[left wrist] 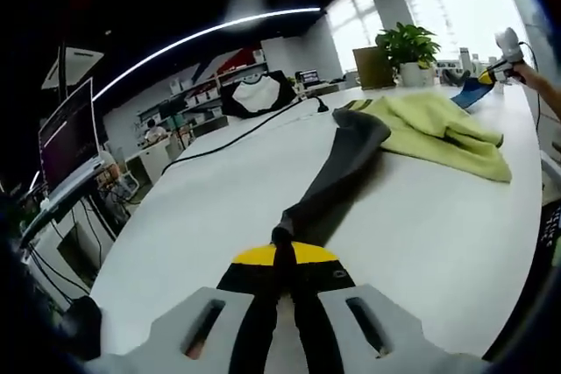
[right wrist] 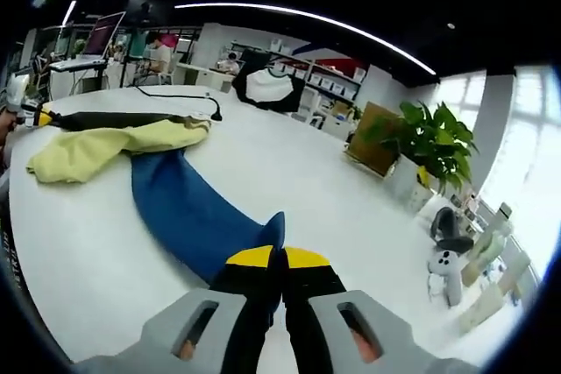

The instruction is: Fold the garment on the visible template until the final outline fits inside the template.

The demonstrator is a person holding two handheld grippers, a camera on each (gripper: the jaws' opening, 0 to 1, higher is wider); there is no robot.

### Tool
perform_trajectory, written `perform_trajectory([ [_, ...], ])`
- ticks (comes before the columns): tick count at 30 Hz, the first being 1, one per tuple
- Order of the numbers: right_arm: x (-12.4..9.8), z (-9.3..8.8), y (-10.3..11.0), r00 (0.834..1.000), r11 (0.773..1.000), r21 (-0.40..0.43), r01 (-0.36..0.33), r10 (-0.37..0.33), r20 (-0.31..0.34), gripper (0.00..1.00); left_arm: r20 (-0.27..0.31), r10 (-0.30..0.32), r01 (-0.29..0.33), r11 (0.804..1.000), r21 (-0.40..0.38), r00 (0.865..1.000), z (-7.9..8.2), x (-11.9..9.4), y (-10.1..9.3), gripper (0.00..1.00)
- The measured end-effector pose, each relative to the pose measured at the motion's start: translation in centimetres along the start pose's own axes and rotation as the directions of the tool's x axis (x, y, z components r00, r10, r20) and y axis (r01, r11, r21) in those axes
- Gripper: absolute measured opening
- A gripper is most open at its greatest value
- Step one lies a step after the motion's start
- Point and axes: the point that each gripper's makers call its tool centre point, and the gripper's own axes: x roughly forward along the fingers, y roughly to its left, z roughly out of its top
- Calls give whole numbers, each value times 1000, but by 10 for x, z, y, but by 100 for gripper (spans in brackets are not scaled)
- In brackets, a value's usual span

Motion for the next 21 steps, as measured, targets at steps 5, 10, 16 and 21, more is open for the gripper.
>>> perform_trajectory([
  [5, 6, -4, -9, 1000, 1000, -24, 17, -17, -4, 0, 3, -3, 3, 1000, -4, 1000, 0, 0, 0, 3],
  [10, 12, -8, -17, 1000, 1000, -5, 28, -28, -8, 0, 5, -4, 5, 1000, -8, 1000, 0, 0, 1, 3],
  [16, 24, -15, -19, 998, 997, -69, 27, -30, -49, 0, 13, 5, -5, 1000, -22, 1000, -1, 0, 4, 3],
  [21, 35, -17, -30, 997, 996, -78, 44, -48, -62, 0, 15, 6, -6, 1000, -19, 1000, -1, 0, 5, 3],
])
